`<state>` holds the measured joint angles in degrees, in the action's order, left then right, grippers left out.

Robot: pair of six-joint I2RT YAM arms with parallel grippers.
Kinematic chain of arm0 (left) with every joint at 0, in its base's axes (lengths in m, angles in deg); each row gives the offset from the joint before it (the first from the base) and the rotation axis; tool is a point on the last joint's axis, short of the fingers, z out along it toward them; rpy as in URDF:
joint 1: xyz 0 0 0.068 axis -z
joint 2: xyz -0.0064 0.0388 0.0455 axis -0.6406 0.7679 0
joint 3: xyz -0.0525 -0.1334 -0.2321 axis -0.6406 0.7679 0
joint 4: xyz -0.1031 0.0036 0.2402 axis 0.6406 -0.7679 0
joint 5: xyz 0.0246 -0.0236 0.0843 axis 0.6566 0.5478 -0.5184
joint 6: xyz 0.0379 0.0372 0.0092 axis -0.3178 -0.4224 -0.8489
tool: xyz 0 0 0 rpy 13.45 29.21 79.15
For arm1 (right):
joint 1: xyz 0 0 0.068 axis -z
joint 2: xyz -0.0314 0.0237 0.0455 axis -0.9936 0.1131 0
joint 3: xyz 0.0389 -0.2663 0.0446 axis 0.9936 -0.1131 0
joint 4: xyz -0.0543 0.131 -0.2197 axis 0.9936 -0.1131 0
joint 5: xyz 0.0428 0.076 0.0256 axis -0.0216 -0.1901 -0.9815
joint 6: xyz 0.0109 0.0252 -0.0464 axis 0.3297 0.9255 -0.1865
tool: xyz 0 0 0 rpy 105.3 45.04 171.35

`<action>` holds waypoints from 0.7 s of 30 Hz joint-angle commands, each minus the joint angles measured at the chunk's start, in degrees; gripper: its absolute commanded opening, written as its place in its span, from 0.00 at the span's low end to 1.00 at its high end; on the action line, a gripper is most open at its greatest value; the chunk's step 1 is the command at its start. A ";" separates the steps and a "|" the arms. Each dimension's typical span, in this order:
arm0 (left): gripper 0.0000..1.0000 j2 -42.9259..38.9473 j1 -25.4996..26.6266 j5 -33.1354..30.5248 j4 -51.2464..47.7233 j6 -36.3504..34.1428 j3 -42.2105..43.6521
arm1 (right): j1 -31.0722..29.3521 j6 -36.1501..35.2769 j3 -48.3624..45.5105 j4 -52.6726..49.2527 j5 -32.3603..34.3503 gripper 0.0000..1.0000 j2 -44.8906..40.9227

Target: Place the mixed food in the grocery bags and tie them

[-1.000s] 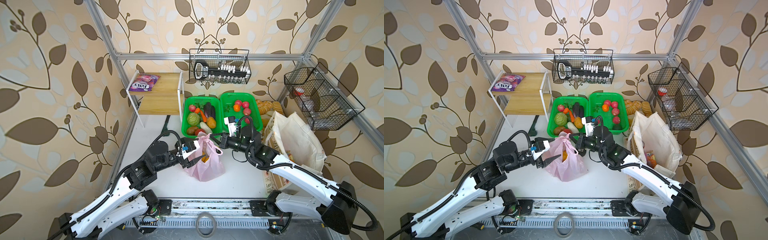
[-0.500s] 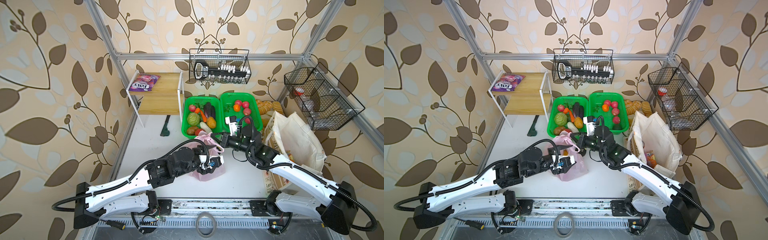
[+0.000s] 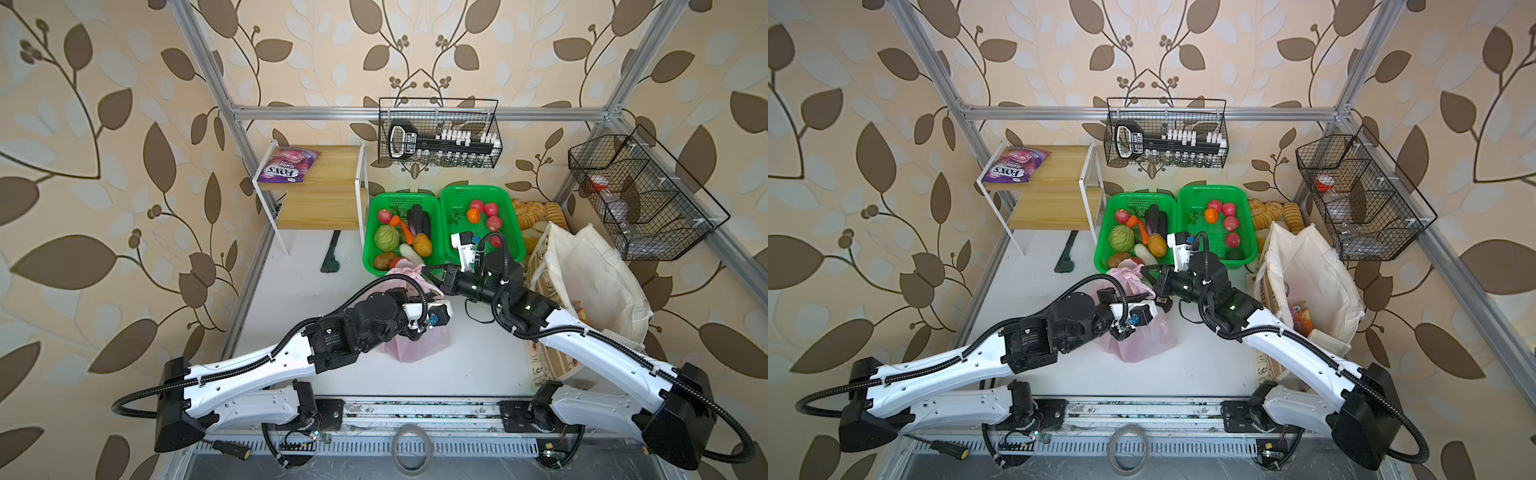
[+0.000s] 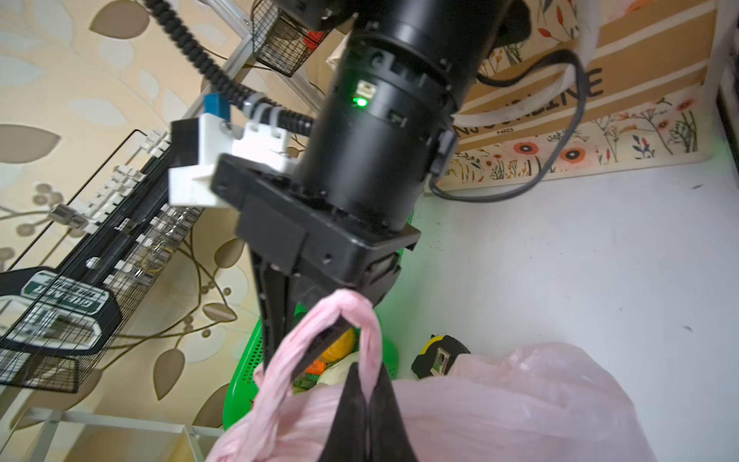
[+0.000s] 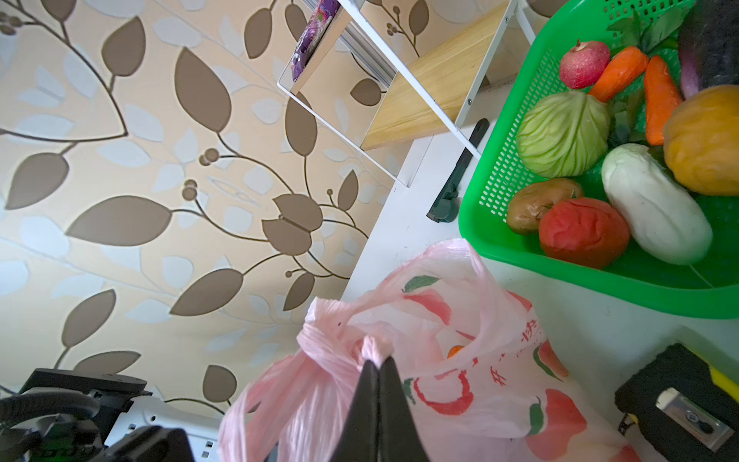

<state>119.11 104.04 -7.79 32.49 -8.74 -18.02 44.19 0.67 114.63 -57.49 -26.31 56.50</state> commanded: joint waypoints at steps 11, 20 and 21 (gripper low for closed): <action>0.00 -19.04 -3.83 -13.81 -6.95 27.59 10.86 | 4.20 0.72 -3.19 -2.15 3.62 0.00 -2.01; 0.00 -21.35 -17.13 -12.25 -17.58 53.53 16.06 | 4.33 1.31 -5.42 -5.07 8.62 0.00 -1.75; 0.00 -21.42 -17.80 -10.83 -18.19 55.14 16.60 | 4.33 1.46 -5.96 -5.30 8.62 0.00 -1.55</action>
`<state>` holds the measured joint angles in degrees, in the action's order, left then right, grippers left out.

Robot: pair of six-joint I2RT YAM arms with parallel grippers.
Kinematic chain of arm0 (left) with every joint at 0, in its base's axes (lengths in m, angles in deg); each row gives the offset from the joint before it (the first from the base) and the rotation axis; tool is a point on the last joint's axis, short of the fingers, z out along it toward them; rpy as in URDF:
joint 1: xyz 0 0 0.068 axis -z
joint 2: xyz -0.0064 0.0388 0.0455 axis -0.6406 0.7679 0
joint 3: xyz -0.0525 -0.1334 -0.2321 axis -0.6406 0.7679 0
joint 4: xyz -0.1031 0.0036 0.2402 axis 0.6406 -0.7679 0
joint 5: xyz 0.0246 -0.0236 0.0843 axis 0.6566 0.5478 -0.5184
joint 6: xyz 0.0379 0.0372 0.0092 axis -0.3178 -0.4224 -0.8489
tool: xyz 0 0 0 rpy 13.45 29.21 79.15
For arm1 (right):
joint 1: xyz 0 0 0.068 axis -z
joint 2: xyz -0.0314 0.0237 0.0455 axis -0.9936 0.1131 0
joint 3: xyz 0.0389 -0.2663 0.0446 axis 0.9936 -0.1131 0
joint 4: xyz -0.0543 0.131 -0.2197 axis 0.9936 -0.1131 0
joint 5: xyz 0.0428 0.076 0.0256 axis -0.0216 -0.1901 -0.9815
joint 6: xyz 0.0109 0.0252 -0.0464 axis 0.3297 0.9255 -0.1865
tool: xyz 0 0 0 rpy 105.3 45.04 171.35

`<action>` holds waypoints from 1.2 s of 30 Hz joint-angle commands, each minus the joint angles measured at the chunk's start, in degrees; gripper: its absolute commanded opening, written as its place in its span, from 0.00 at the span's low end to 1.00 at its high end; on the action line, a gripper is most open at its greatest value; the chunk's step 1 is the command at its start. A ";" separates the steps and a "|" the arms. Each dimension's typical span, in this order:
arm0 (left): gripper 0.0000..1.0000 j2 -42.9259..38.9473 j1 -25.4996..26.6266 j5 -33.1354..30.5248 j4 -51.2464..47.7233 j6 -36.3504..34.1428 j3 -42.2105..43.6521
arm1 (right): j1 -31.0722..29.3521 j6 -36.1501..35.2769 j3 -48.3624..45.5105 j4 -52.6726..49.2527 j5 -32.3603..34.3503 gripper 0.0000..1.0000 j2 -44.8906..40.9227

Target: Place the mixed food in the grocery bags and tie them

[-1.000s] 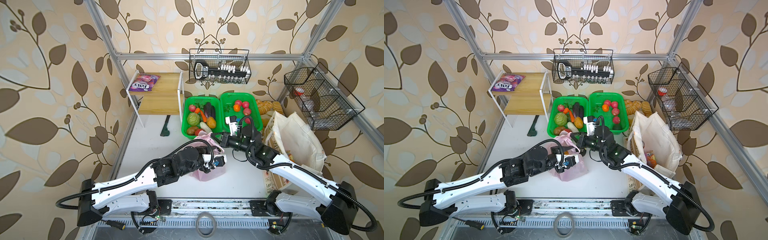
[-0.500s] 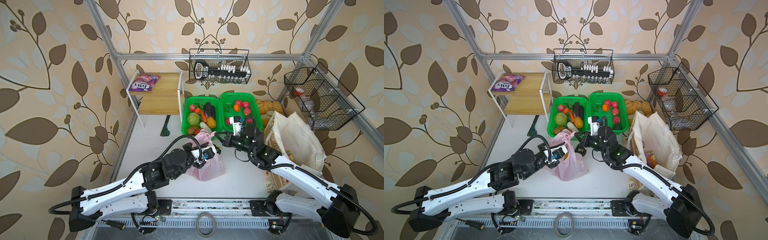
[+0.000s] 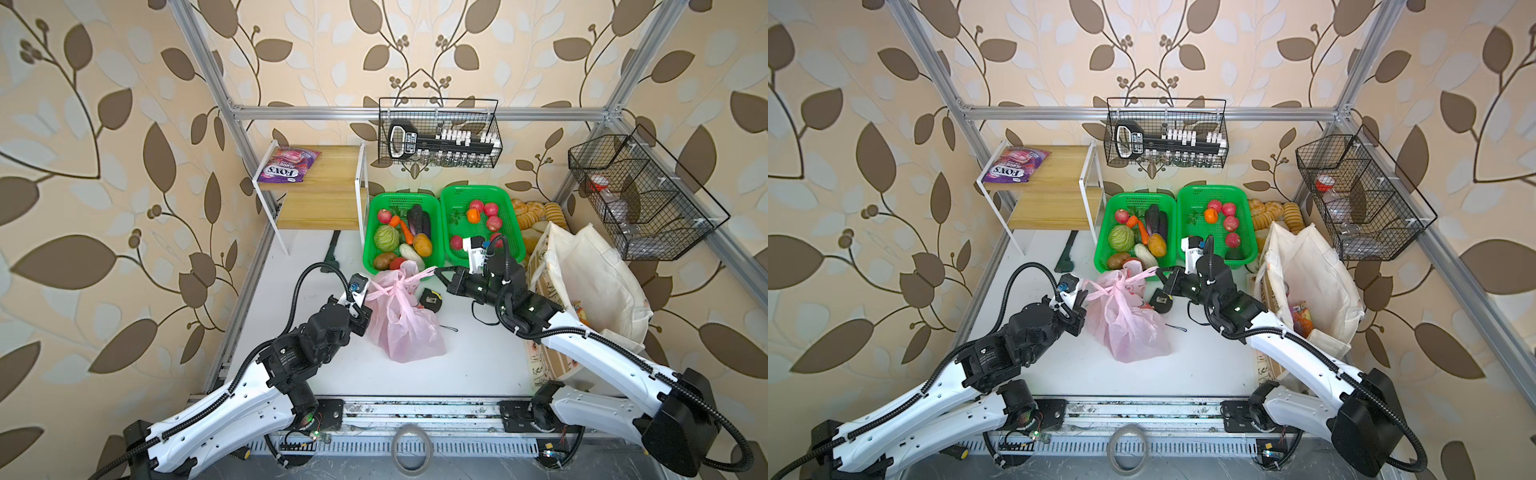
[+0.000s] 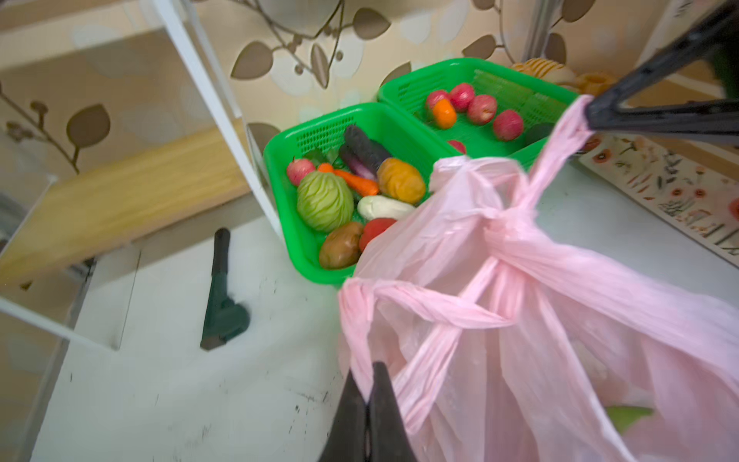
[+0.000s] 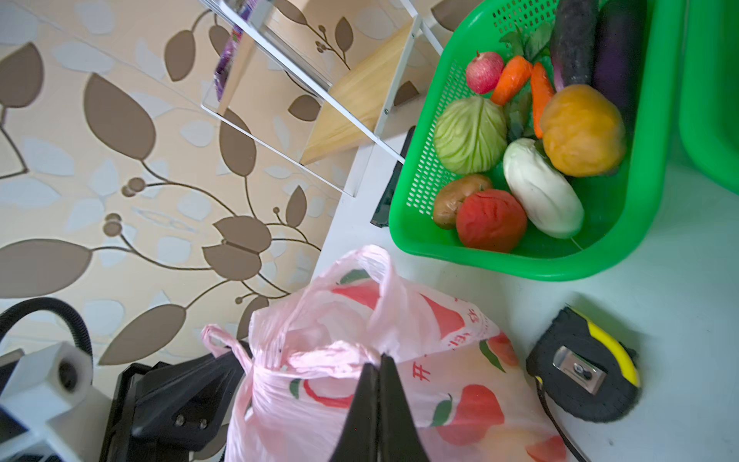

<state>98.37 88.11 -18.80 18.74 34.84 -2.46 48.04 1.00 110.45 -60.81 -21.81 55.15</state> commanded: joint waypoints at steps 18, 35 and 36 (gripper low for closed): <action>0.00 0.36 -2.04 11.94 -1.69 11.40 -0.01 | -2.62 3.91 -1.94 15.71 -16.49 0.46 6.05; 0.00 0.32 -2.04 8.91 -2.88 12.13 -0.24 | -2.69 1.66 0.45 13.95 -6.57 0.01 8.10; 0.00 0.07 -2.04 7.28 -3.76 12.80 -0.27 | -2.46 1.41 0.37 13.03 -5.23 0.00 7.24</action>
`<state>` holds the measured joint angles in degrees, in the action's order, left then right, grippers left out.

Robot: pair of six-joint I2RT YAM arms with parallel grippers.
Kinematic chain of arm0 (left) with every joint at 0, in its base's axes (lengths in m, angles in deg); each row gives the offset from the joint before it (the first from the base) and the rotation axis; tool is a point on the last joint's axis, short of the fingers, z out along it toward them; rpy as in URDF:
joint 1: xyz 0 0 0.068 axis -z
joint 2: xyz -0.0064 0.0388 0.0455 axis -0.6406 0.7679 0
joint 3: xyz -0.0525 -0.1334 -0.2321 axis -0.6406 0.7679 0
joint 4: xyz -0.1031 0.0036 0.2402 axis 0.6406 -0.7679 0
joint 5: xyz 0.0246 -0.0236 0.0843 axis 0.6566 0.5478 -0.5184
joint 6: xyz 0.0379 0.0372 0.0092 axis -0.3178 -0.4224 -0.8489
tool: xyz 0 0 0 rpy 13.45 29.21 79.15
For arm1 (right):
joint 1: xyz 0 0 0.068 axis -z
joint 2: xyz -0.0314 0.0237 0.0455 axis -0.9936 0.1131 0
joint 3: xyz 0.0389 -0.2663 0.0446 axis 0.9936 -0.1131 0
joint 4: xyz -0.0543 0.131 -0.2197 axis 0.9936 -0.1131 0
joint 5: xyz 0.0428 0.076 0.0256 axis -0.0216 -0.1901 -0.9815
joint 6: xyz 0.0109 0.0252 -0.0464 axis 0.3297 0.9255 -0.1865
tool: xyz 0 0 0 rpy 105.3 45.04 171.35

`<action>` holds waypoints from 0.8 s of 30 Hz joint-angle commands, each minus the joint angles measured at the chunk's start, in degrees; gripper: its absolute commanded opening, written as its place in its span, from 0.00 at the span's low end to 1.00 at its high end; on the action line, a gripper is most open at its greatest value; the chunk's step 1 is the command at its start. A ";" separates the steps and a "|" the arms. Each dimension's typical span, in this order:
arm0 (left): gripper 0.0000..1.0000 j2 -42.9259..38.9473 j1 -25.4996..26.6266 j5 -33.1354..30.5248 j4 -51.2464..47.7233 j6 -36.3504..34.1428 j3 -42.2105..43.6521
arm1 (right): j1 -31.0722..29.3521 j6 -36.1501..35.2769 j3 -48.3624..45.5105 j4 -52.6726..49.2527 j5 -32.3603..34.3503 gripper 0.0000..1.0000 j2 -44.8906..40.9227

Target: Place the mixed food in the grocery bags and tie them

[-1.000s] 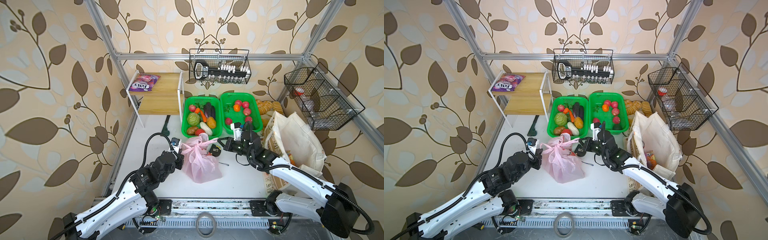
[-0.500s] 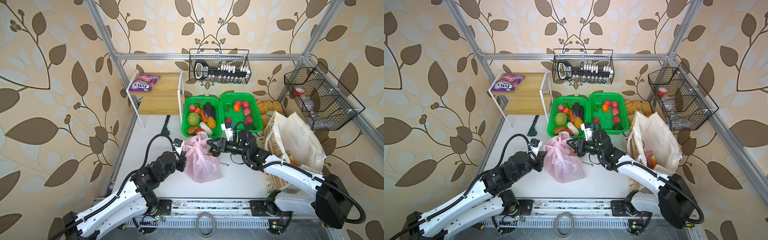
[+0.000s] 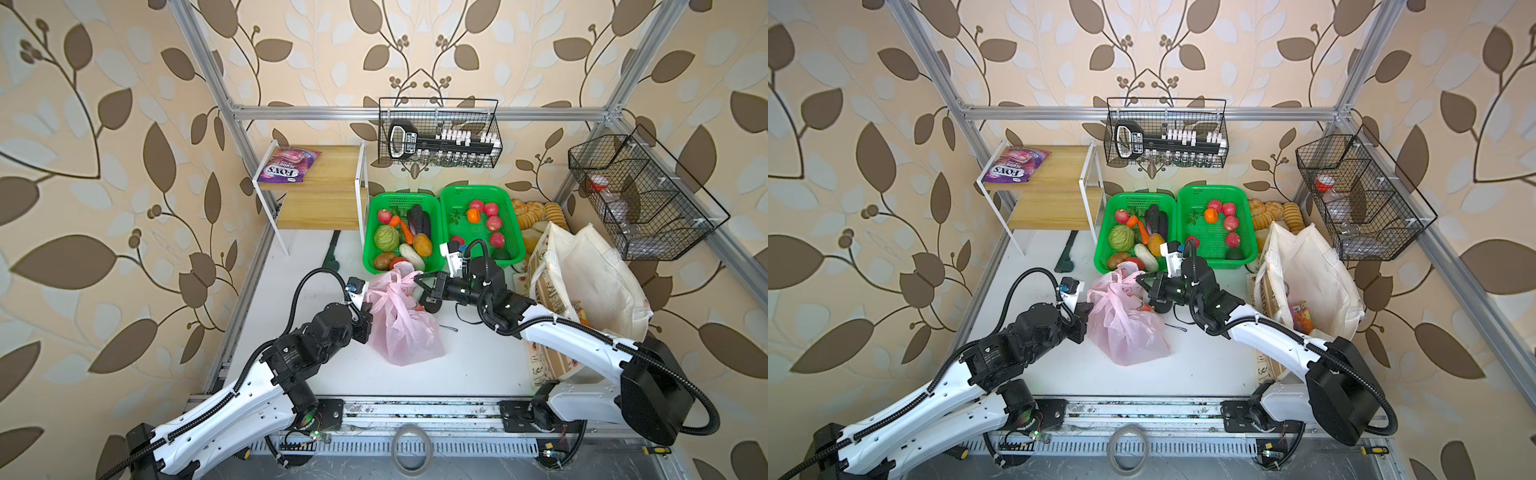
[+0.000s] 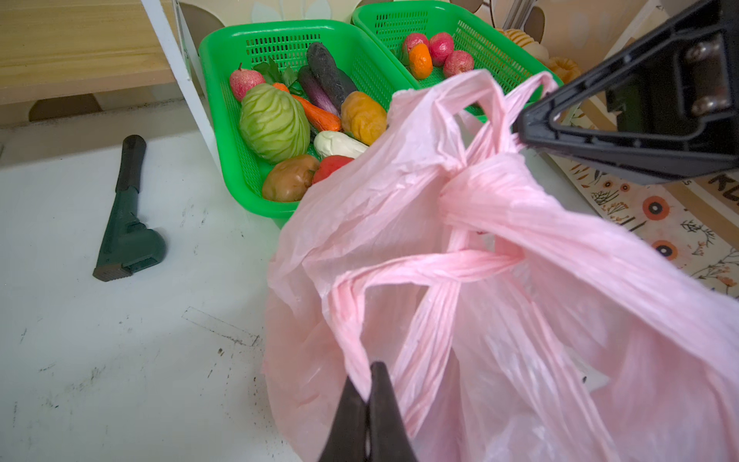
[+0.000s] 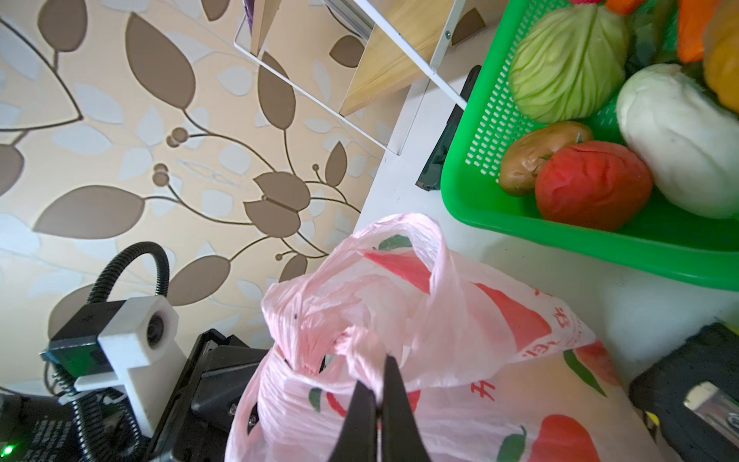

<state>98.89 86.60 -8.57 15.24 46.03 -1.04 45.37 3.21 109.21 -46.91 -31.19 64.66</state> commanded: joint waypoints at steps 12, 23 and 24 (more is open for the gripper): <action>0.00 -7.88 -0.62 -23.79 -18.76 13.24 -6.03 | 3.15 -3.11 -0.28 -15.39 20.79 0.00 -19.04; 0.00 -8.99 -0.62 -28.30 -24.01 10.31 -12.10 | 2.19 -2.79 -0.25 -20.49 22.35 0.00 -28.74; 0.00 -8.04 -0.62 -27.97 -24.76 11.60 -11.82 | 2.17 -1.68 -1.13 -21.77 23.29 0.00 -28.46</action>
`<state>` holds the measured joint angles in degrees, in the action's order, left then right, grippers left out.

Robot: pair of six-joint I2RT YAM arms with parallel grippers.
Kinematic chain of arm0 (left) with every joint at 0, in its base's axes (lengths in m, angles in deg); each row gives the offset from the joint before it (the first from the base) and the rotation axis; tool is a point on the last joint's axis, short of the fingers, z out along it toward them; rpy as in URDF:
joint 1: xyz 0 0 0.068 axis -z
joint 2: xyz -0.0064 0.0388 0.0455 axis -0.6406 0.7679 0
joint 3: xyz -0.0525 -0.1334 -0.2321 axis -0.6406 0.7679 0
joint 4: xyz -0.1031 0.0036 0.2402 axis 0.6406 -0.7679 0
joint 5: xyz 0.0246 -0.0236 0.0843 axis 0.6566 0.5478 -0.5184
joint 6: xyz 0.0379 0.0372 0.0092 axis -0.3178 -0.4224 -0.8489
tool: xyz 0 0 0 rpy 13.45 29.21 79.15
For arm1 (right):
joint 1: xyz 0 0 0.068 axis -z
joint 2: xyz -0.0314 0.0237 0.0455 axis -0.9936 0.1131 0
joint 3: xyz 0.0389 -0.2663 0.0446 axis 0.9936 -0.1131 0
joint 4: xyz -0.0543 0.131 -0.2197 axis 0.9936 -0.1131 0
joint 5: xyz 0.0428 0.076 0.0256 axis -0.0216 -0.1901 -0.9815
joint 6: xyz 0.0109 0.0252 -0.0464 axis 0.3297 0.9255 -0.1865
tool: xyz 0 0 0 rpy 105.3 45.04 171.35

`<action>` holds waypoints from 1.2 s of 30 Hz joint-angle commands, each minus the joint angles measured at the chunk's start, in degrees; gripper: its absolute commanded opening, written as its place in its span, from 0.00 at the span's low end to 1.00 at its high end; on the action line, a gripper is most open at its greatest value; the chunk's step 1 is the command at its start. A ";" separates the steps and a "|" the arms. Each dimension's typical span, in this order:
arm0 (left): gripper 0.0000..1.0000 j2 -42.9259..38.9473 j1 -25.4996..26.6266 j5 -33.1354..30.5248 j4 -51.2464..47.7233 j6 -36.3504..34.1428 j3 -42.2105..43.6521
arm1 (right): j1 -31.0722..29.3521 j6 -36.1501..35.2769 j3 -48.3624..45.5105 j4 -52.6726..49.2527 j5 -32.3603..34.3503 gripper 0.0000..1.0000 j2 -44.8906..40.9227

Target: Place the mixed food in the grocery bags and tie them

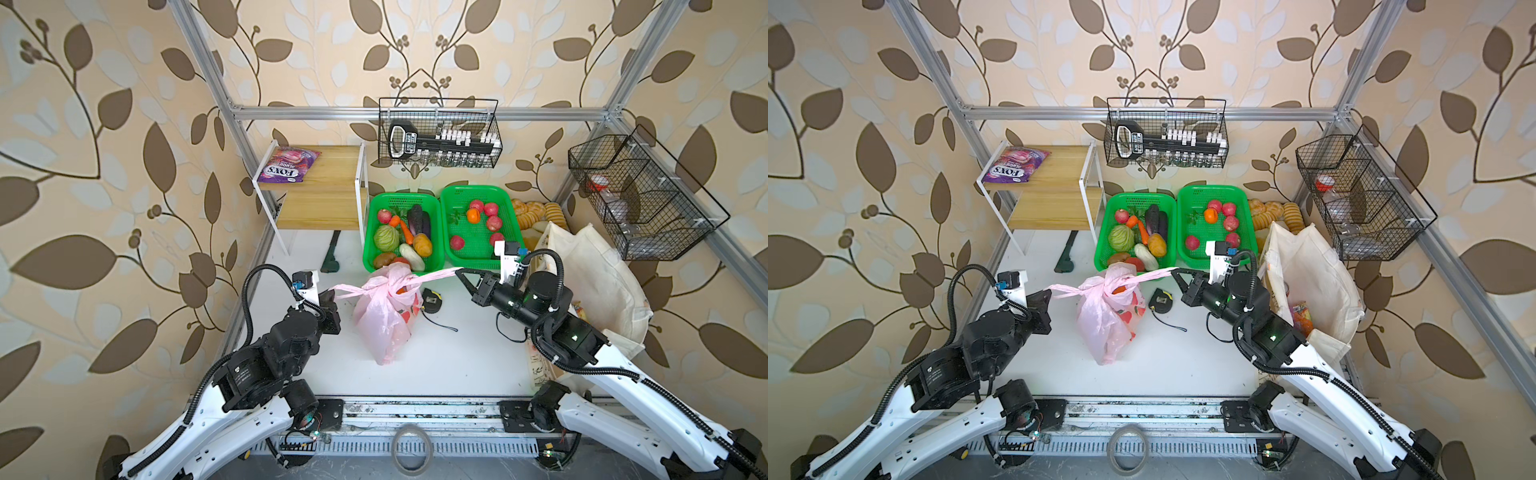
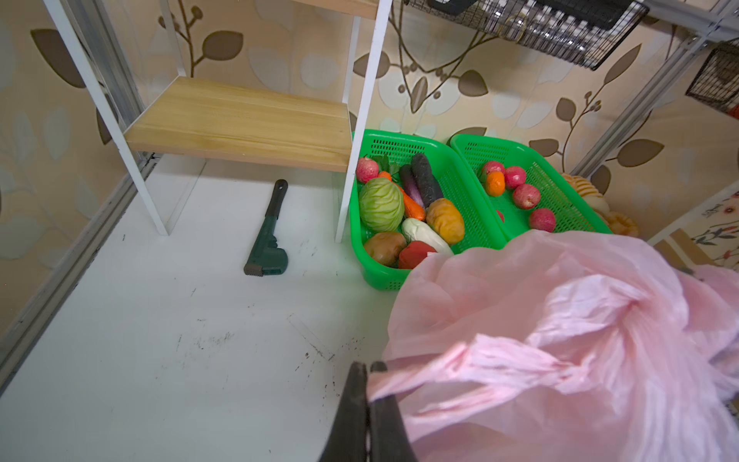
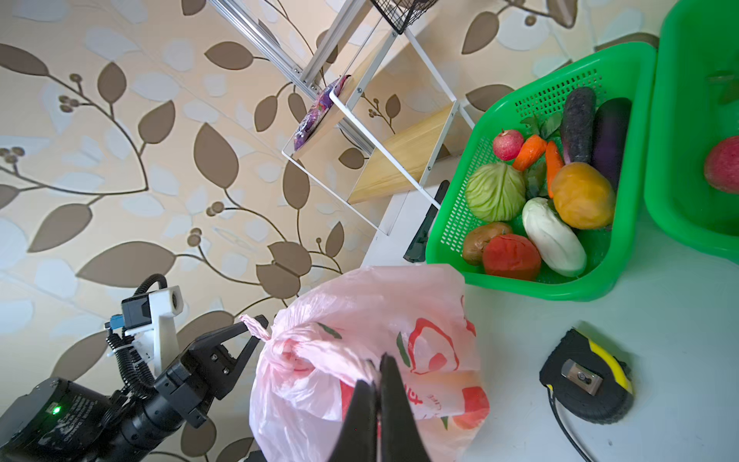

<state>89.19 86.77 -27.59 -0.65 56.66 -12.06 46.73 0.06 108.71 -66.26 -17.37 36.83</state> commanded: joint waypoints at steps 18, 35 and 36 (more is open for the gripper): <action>0.51 5.00 -0.80 2.58 -5.12 4.17 2.50 | 2.12 10.03 -9.72 11.62 -8.65 0.44 5.97; 0.99 7.21 -1.76 9.18 -6.86 0.82 -3.05 | -2.49 5.37 -8.75 10.09 -11.26 0.64 13.42; 0.99 7.86 -2.71 11.32 -7.24 0.55 -3.80 | -2.17 4.72 -8.77 9.67 -12.48 0.65 13.12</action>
<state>95.79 85.75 -19.98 -7.12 58.60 -12.71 44.30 7.87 98.76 -54.47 -26.73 50.12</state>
